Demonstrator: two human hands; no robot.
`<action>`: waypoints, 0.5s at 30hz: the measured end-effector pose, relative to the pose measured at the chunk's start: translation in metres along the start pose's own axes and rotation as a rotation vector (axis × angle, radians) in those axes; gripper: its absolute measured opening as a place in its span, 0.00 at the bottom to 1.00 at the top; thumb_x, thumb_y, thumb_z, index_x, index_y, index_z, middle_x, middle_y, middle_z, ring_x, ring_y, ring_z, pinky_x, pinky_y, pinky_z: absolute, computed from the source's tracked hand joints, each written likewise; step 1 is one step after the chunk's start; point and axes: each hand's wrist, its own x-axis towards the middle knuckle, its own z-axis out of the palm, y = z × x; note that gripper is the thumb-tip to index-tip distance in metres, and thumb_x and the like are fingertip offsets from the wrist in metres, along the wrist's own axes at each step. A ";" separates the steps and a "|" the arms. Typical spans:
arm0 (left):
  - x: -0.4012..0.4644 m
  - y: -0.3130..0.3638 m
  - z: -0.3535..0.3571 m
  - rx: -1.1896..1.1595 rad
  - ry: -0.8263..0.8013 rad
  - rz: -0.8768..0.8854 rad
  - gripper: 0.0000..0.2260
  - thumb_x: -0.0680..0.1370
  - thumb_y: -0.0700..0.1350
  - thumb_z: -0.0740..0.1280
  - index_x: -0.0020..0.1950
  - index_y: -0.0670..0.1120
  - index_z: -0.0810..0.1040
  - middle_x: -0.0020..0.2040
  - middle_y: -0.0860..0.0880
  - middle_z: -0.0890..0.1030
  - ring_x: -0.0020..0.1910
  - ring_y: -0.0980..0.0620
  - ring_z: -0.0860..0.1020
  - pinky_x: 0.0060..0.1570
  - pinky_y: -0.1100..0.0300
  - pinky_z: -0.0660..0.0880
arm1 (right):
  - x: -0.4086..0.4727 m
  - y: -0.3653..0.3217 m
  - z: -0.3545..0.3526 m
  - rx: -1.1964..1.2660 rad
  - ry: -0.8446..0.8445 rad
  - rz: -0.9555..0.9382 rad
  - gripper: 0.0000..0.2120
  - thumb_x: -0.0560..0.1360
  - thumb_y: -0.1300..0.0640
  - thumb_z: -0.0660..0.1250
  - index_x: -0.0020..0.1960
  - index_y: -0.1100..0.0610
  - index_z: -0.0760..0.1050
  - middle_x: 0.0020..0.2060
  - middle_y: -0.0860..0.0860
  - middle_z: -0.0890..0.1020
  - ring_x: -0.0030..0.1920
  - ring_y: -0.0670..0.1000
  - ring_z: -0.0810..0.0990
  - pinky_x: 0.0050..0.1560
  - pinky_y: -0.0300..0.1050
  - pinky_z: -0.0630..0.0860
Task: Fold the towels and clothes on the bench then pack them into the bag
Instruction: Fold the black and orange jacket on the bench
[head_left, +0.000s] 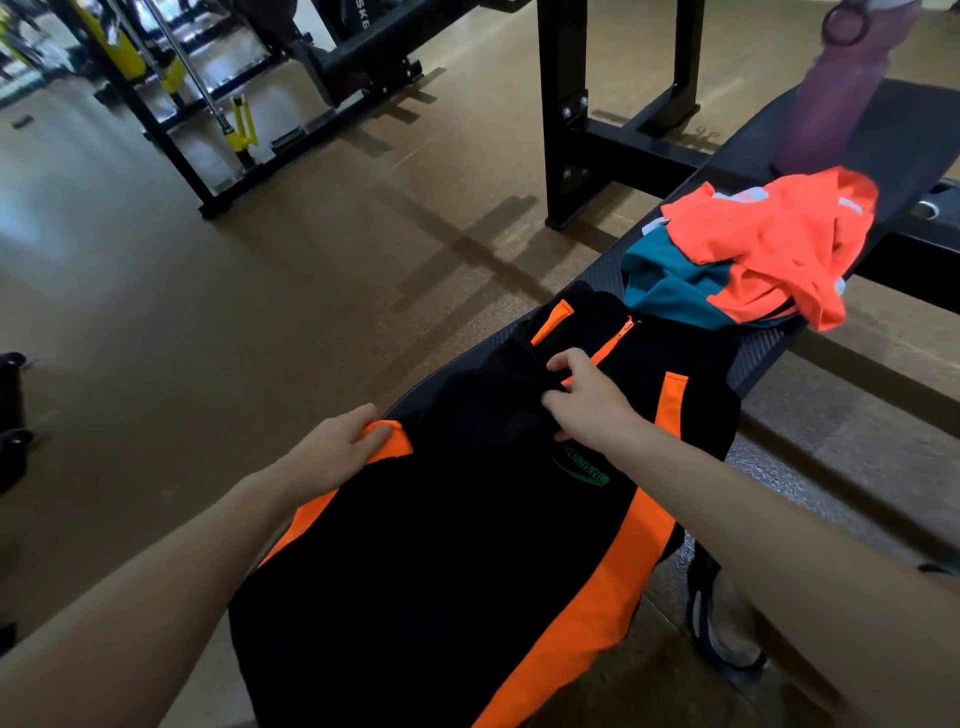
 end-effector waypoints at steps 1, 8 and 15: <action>0.001 0.000 -0.001 -0.129 -0.037 -0.030 0.10 0.85 0.55 0.58 0.51 0.51 0.74 0.48 0.50 0.79 0.50 0.49 0.79 0.50 0.53 0.75 | -0.001 0.000 0.001 -0.043 -0.042 0.002 0.23 0.78 0.53 0.68 0.70 0.49 0.64 0.54 0.50 0.77 0.48 0.51 0.82 0.49 0.50 0.83; -0.006 -0.025 -0.002 0.042 -0.223 0.042 0.05 0.79 0.48 0.69 0.50 0.57 0.75 0.49 0.53 0.81 0.48 0.57 0.79 0.45 0.62 0.72 | -0.004 0.001 0.008 -0.218 -0.105 -0.022 0.42 0.73 0.64 0.70 0.79 0.48 0.53 0.56 0.52 0.74 0.44 0.47 0.77 0.35 0.38 0.71; -0.023 -0.084 -0.002 0.138 -0.217 -0.049 0.08 0.83 0.51 0.63 0.52 0.50 0.80 0.48 0.51 0.82 0.49 0.52 0.81 0.52 0.53 0.78 | 0.005 -0.001 0.004 -0.210 -0.037 0.001 0.35 0.76 0.65 0.62 0.79 0.50 0.54 0.55 0.54 0.74 0.46 0.49 0.76 0.37 0.41 0.72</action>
